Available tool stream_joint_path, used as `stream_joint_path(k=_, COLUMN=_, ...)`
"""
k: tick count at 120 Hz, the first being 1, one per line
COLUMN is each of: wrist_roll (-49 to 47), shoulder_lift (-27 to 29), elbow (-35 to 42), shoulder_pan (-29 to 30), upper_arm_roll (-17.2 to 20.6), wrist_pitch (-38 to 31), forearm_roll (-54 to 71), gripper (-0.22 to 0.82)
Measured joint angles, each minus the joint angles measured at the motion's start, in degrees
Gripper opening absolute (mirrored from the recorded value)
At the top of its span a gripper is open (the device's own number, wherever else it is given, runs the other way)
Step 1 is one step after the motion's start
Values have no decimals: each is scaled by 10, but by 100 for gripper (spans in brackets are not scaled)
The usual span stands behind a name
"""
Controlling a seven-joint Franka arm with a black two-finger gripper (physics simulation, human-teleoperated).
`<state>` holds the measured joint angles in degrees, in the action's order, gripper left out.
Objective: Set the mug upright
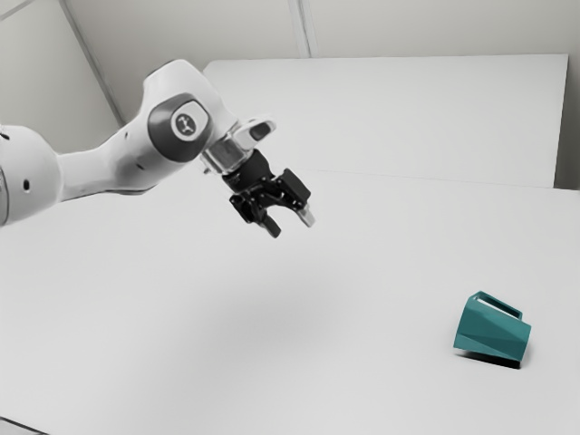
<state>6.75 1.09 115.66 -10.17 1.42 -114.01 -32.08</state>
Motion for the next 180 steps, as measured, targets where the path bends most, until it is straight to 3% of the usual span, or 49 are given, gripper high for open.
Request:
stream_joint_path(k=79, wrist_roll=62, shoulder_lift=-33, elbow=36, shoulder_pan=-127, upper_arm_roll=6, wrist_pitch=-64, forearm_roll=-109, gripper=58)
stream_joint_path(k=180, wrist_roll=123, shoulder_lift=-177, elbow=-61, shoulder_pan=-171, upper_arm_roll=8, wrist_pitch=-117, forearm_roll=-199, gripper=58)
